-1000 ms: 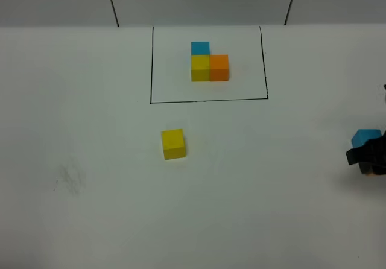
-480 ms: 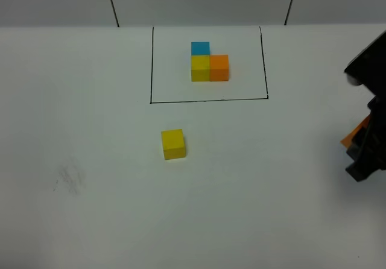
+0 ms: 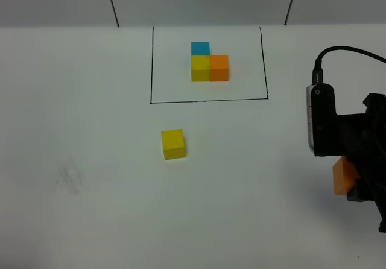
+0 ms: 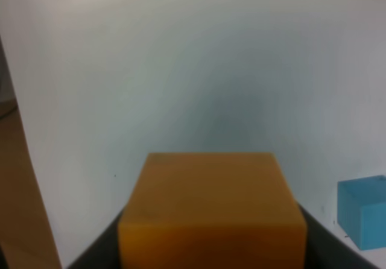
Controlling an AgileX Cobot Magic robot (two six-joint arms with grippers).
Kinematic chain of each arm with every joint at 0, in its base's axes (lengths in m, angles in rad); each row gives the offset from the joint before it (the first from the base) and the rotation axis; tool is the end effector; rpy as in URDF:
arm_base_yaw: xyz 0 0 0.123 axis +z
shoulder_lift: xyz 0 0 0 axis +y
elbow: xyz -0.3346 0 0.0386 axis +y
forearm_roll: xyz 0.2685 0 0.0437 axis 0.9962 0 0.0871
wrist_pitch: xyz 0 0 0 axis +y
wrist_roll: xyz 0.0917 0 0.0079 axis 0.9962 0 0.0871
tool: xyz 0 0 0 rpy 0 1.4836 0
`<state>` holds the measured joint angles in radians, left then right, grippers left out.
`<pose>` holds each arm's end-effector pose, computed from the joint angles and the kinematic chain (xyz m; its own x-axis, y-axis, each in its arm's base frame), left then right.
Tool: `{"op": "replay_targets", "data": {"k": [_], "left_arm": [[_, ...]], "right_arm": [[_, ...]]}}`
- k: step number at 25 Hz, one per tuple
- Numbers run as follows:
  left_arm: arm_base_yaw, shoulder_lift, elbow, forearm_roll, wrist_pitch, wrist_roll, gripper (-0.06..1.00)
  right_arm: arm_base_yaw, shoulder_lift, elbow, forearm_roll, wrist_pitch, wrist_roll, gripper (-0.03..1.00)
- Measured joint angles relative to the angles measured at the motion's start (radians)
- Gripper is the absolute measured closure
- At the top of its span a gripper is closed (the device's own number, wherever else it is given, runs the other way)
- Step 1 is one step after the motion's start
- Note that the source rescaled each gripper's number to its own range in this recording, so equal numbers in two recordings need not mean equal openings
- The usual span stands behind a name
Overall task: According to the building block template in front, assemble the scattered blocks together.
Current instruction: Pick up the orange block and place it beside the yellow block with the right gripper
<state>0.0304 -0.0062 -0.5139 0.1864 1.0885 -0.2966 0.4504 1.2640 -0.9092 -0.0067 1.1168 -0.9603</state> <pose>-0.0433 0.0138 0.2893 -0.4097 -0.2176 -0.8859 -0.2670 0.9572 -0.1116 0.1980 0.0951 0.3109 -0.1484 -0.9838 -0.1009 -0.9743 0.1630 -0.1555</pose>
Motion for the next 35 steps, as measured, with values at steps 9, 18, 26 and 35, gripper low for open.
{"op": "replay_targets", "data": {"k": [9, 18, 26, 35], "left_arm": [[0.000, 0.000, 0.000, 0.000, 0.000, 0.000, 0.94], [0.000, 0.000, 0.000, 0.000, 0.000, 0.000, 0.94], [0.000, 0.000, 0.000, 0.000, 0.000, 0.000, 0.94], [0.000, 0.000, 0.000, 0.000, 0.000, 0.000, 0.94]], "right_arm": [[0.000, 0.000, 0.000, 0.062, -0.077, -0.006, 0.45], [0.000, 0.000, 0.000, 0.095, -0.064, -0.029, 0.45], [0.000, 0.000, 0.000, 0.109, -0.060, -0.024, 0.45], [0.000, 0.000, 0.005, 0.176, -0.024, 0.016, 0.45]]}}
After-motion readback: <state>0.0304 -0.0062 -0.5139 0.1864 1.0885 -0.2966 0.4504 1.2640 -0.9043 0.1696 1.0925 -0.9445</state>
